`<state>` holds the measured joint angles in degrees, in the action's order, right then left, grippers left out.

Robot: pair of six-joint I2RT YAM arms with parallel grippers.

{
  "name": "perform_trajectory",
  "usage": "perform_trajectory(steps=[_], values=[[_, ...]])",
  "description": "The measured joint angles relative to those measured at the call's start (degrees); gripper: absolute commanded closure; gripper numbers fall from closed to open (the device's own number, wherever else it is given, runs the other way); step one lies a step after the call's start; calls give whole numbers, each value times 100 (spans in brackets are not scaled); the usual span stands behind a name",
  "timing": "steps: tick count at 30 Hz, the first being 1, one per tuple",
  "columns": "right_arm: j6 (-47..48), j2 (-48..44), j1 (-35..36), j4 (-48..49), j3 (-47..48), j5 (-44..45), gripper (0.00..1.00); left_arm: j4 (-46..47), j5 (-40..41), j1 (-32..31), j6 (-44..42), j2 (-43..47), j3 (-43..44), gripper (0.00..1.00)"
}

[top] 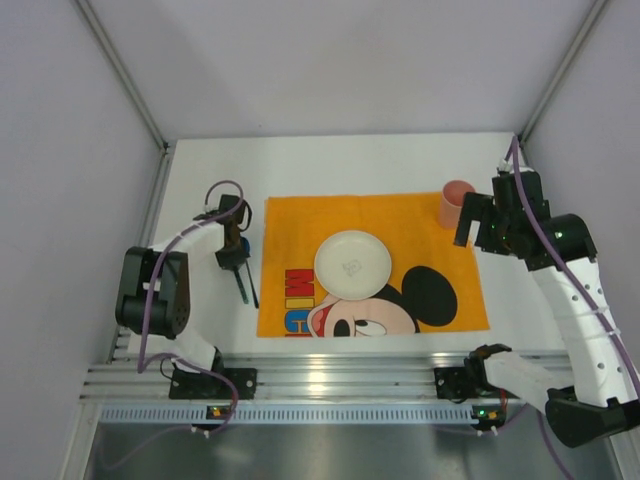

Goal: Set the dinner table for one person

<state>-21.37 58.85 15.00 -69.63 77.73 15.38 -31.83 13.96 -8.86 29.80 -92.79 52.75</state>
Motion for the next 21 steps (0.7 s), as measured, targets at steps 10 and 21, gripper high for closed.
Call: perform_trajectory(steps=[10,21], values=[[31,42,0,20,31,0,0,-782,927,409,-426,-197,1213,100],[9,-31,0,146,-63,-4,0,-756,68,-1989,476,-90,1908,100]])
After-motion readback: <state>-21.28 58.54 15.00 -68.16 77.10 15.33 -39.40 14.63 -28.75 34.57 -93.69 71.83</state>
